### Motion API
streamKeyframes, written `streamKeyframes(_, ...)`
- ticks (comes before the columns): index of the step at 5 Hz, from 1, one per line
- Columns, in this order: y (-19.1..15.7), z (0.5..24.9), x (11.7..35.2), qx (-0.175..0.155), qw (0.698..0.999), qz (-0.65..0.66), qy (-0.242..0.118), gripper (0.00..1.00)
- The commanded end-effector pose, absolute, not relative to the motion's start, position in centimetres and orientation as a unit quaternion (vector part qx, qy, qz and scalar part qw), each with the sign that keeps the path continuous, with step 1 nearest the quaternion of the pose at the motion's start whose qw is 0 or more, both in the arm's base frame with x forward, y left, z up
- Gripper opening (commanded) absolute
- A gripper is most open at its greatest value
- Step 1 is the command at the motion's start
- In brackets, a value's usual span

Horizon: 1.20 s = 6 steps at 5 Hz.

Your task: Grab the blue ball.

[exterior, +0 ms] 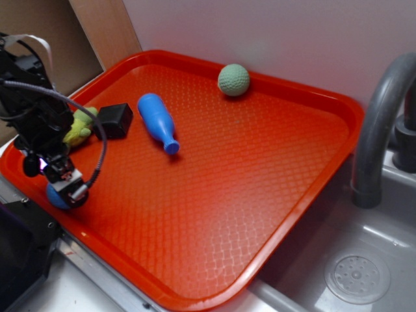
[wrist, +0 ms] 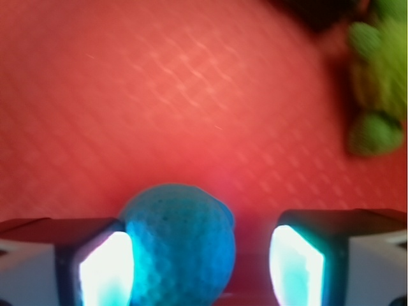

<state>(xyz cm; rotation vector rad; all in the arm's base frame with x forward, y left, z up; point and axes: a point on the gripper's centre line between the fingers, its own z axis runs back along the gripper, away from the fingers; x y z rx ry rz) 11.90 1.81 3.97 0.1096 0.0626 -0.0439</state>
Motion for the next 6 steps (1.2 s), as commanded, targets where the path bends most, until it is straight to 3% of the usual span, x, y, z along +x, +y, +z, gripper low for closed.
streamKeyframes(1, 3.3, 4.0, 11.3, 0.059, 0.997, -0.018, 0.036, 0.00)
streamKeyframes(2, 3.4, 5.6, 11.7, 0.053, 0.998, 0.015, 0.011, 0.00)
streamKeyframes(3, 3.9, 10.6, 14.0, 0.019, 0.998, 0.048, -0.021, 0.00)
streamKeyframes(4, 4.4, 14.8, 15.9, 0.020, 0.997, 0.069, -0.036, 0.00)
streamKeyframes(6, 3.9, 17.3, 16.7, 0.011, 0.997, 0.053, -0.062, 0.00)
